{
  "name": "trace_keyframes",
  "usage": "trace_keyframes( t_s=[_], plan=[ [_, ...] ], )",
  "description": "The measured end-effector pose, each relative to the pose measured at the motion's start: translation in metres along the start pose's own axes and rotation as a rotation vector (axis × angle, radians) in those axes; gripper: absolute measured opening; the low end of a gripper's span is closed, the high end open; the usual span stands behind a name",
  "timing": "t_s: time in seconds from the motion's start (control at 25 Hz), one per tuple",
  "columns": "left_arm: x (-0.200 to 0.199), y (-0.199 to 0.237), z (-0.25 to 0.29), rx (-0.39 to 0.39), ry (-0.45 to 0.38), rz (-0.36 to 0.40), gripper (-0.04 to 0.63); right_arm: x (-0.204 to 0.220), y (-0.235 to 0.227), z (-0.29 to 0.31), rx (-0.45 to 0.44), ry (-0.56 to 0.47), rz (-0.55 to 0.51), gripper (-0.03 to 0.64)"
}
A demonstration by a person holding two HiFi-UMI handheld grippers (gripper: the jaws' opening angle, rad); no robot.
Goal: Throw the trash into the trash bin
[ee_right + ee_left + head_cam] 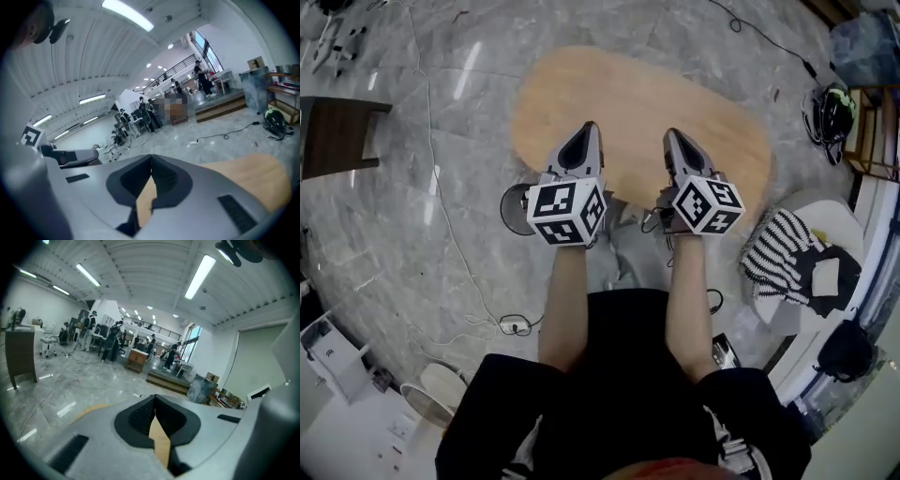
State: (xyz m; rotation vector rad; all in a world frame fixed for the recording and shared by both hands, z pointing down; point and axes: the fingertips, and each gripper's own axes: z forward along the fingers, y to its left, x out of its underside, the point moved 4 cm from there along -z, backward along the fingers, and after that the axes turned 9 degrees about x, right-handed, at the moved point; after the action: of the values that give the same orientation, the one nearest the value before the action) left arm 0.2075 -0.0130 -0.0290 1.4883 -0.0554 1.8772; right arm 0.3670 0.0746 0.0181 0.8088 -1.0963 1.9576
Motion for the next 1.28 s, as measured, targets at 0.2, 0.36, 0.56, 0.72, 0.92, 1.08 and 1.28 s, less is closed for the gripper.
trace_keyframes(
  t_s=[0.2,0.36,0.56,0.72,0.92,1.08,1.28],
  plan=[
    [-0.066,-0.052,0.011,0.071,-0.096,0.115,0.009,-0.098,-0.013,-0.027,0.04,-0.211,-0.026,0.011],
    [-0.104,-0.11,0.018,0.118,-0.161,0.167,0.009,-0.173,-0.019,-0.072,0.035,-0.345,-0.101,0.011],
    [-0.146,-0.171,0.025,0.178,-0.252,0.249,0.009,-0.236,-0.019,-0.122,0.029,-0.489,-0.208,0.012],
    [-0.157,-0.199,0.026,0.223,-0.276,0.278,0.009,-0.25,-0.012,-0.143,0.026,-0.517,-0.287,0.012],
    [-0.164,-0.218,0.031,0.26,-0.288,0.308,0.009,-0.255,-0.015,-0.156,0.055,-0.522,-0.336,0.012],
    [-0.163,-0.229,0.035,0.281,-0.282,0.322,0.009,-0.258,-0.022,-0.163,0.07,-0.529,-0.339,0.012],
    [-0.167,-0.226,0.037,0.292,-0.279,0.316,0.009,-0.261,-0.015,-0.161,0.075,-0.531,-0.359,0.012]
  ],
)
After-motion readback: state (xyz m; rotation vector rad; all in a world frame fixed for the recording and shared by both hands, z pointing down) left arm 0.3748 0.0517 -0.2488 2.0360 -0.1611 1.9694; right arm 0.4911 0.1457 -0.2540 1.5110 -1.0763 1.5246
